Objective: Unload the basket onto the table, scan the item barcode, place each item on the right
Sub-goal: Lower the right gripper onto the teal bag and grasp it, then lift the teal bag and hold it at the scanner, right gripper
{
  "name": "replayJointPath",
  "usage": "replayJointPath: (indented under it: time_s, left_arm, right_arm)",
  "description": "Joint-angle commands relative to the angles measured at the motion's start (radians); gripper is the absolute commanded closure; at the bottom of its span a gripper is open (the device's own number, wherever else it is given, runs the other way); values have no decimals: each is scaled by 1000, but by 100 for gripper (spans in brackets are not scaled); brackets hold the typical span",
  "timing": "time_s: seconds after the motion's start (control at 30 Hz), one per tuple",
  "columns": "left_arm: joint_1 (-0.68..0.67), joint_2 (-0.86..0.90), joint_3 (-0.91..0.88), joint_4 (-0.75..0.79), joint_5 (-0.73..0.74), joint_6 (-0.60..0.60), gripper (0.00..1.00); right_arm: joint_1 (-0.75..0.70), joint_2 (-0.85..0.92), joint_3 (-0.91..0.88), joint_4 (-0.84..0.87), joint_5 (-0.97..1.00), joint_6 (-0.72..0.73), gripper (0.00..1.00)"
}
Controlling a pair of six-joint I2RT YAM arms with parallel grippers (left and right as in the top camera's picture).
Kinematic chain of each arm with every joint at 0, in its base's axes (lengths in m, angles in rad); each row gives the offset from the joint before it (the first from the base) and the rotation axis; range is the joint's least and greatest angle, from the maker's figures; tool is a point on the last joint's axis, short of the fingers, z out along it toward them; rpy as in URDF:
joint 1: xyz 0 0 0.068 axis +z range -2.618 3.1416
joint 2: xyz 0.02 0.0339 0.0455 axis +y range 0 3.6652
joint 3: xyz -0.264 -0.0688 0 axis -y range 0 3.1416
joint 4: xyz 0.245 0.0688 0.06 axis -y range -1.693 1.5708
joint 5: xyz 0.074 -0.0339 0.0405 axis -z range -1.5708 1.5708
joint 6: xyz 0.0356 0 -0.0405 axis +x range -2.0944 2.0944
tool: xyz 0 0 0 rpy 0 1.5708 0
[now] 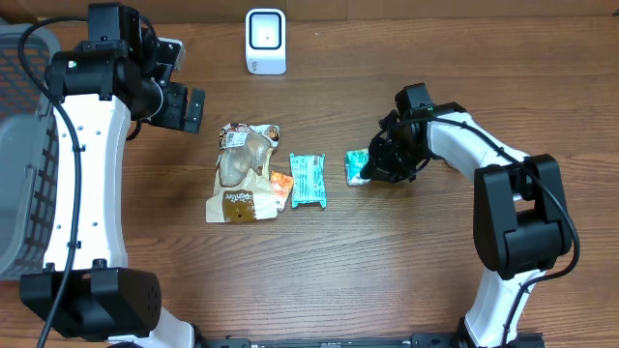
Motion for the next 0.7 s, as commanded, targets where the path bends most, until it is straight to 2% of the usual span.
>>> replayJointPath:
  time_s: [0.0,0.1,0.23,0.37,0.43,0.67]
  left_arm:
    - [2,2,9,-2,10,11,1]
    - [2,2,9,-2,10,11,0]
    - [2,2,9,-2,10,11,0]
    - [2,2,9,-2,10,11,0]
    - [2,2,9,-2,10,11,1]
    - [2,2,9,-2,10,11,1]
  right_arm:
    - [-22,-6,59,-48,-111,3,96]
    - [-29,-46,100,-87,-247,-38,96]
    - [-37,-121,151,-69,-560,-83,96]
    - [-37,-177,162,61,-875,-66,96]
    - [-37,-188,162,194,-1054,26,96]
    - [-37,-188,162,370,-1076,291,96]
